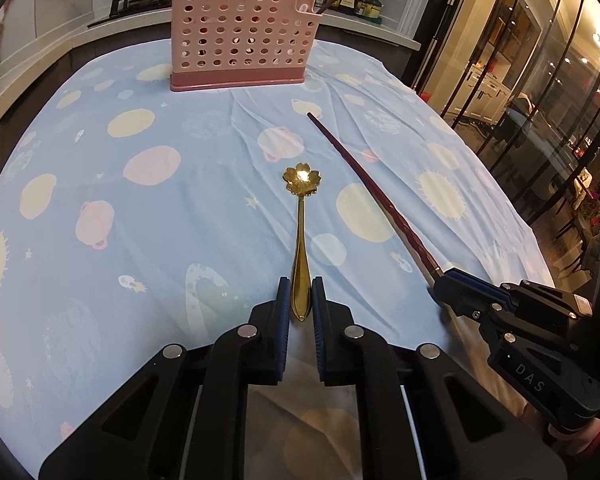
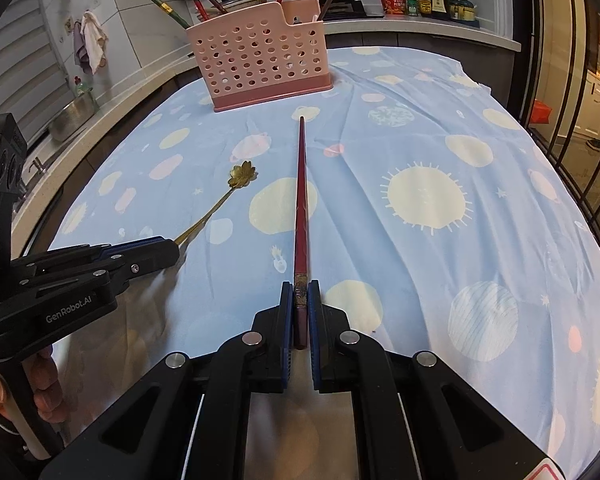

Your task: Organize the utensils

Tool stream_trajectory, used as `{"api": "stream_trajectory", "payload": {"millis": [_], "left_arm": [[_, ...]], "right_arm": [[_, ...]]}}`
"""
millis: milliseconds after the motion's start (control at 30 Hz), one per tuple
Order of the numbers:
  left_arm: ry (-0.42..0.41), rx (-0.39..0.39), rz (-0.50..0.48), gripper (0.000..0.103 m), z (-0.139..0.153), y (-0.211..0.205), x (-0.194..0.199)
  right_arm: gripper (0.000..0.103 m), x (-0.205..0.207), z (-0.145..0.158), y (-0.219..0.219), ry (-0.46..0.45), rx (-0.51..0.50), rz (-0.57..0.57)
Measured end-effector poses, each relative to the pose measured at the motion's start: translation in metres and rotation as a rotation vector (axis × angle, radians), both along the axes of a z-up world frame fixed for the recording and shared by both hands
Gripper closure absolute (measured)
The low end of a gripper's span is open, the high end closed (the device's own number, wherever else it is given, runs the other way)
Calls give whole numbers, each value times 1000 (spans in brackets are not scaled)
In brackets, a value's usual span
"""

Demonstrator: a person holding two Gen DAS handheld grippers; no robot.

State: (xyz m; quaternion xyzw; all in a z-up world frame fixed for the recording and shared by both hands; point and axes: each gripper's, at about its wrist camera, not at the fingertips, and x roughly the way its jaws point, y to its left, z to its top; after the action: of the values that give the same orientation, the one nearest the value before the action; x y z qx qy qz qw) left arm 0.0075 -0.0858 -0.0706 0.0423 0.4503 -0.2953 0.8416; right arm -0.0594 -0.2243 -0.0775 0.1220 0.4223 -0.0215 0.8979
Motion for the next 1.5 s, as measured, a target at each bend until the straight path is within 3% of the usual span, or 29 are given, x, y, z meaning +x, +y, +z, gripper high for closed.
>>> {"api": "stream_trajectory", "payload": {"millis": [400,833,967,1033,1100,1133,1300,1500], "left_arm": [[-108,-107,51,98,64,28,5],[-215,-107,85,102,100,36,25],[-167,-93,89,101,81,41,29],[-131,-69,98,95,62,44,29],[-94,-42,117,71,41,47,31],[-82,-27,127,67,32,49,32],[15,13,150,66,-8,54,44],[46,-36,69,67,-9,46,9]], "right_arm": [[96,-6,60,-6,-155,16,-6],[96,2,126,-11,-319,2,6],[96,1,120,-16,-307,7,-9],[96,0,110,-18,-280,22,-14],[96,0,99,-18,-251,35,-17],[96,0,93,-18,-236,41,-18],[96,-1,77,-14,-191,51,-15],[96,-2,72,-14,-176,52,-18]]}}
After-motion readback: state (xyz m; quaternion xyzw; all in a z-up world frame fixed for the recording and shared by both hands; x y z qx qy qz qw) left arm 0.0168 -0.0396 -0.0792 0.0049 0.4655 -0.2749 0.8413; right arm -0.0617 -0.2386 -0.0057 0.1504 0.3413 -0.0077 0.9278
